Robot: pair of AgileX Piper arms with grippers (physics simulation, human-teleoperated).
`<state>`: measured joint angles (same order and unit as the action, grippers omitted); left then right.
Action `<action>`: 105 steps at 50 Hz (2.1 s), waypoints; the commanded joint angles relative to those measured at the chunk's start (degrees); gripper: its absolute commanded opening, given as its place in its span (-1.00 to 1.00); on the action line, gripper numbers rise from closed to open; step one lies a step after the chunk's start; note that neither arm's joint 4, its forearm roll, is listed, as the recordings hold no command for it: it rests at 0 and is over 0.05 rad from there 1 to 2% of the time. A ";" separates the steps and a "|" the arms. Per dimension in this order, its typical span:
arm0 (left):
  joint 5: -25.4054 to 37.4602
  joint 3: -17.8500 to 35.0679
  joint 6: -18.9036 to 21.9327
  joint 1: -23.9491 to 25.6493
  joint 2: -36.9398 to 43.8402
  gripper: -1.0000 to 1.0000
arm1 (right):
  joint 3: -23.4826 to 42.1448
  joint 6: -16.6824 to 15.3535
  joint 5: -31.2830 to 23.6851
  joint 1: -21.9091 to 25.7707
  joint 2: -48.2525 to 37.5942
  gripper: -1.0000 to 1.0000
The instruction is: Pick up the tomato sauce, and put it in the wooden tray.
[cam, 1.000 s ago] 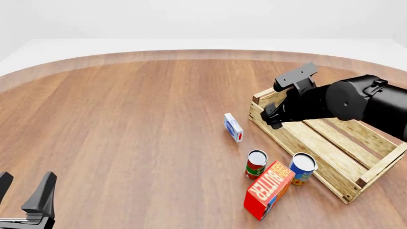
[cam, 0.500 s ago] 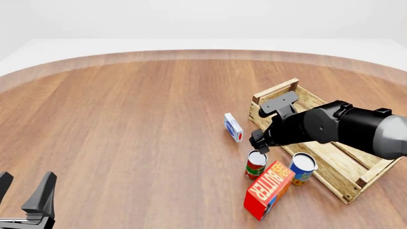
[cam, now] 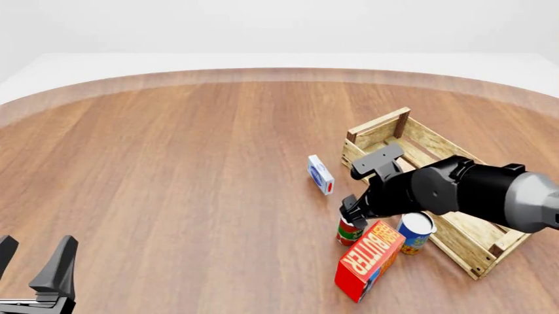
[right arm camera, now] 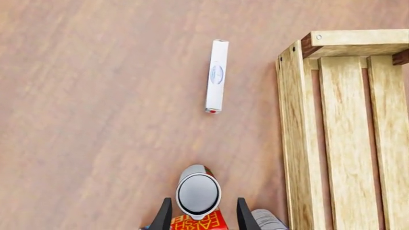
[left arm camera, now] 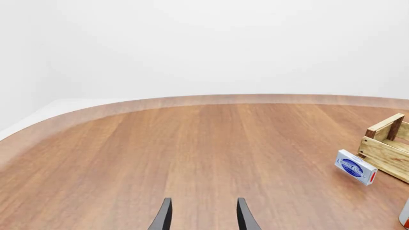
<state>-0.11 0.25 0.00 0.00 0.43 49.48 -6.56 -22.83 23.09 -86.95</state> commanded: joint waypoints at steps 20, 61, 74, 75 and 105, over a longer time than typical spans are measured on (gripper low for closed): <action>0.00 0.00 0.00 0.00 0.00 1.00 | -1.57 0.02 2.22 0.44 -1.98 1.00; 0.00 0.00 0.00 0.00 0.00 1.00 | -2.00 0.22 5.85 0.45 -6.56 1.00; 0.00 0.00 0.00 0.00 0.00 1.00 | -1.55 0.25 5.86 0.87 -6.29 -1.00; 0.00 0.00 0.00 0.00 0.00 1.00 | -1.57 0.04 5.87 0.96 -6.17 -1.00; 0.00 0.00 0.00 0.00 0.00 1.00 | 7.48 -6.09 -6.03 -0.87 3.87 -1.00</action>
<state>-0.11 0.25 0.00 0.00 0.43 52.46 -10.47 -23.16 23.22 -87.78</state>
